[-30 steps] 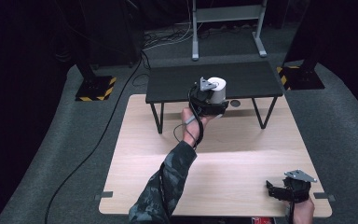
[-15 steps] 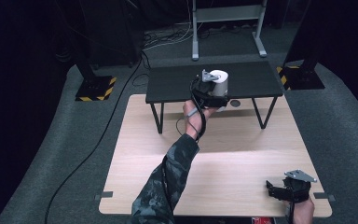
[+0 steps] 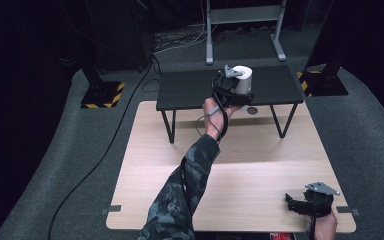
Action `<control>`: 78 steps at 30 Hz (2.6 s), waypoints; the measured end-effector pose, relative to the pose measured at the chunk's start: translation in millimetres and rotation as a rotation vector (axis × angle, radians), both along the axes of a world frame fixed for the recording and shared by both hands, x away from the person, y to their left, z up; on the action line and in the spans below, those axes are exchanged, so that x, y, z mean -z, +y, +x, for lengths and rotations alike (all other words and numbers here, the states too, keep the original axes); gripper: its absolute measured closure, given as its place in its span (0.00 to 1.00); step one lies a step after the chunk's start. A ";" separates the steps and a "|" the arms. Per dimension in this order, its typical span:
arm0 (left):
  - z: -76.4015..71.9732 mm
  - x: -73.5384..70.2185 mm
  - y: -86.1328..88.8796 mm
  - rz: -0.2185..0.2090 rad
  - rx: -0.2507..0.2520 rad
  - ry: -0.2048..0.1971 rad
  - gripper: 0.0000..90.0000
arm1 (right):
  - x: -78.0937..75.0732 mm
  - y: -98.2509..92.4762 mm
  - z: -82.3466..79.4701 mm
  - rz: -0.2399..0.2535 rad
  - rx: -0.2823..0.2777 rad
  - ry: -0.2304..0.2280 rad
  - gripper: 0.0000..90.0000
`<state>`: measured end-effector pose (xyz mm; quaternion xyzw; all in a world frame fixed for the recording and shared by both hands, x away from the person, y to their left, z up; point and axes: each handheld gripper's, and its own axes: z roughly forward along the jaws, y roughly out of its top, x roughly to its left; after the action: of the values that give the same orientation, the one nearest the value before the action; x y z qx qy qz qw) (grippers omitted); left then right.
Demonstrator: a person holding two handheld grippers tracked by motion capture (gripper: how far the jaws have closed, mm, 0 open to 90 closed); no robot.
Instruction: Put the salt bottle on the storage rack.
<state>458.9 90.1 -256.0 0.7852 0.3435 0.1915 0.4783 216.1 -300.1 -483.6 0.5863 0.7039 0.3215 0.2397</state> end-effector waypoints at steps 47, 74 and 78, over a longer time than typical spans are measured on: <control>40.4 39.8 -71.6 -0.009 -0.119 -0.026 0.31 | 0.3 -2.5 -0.1 0.009 -0.005 -0.001 0.00; -171.2 192.5 131.8 0.183 -0.254 0.070 0.00 | 0.0 -0.6 0.0 0.003 0.003 0.000 0.00; -183.3 216.5 144.8 0.193 -0.292 0.161 0.00 | -0.5 1.9 0.3 -0.008 0.006 0.003 0.00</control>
<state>275.5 234.9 -472.5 0.7822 0.4708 0.2274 0.3387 216.4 -298.2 -483.1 0.5880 0.7037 0.3173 0.2418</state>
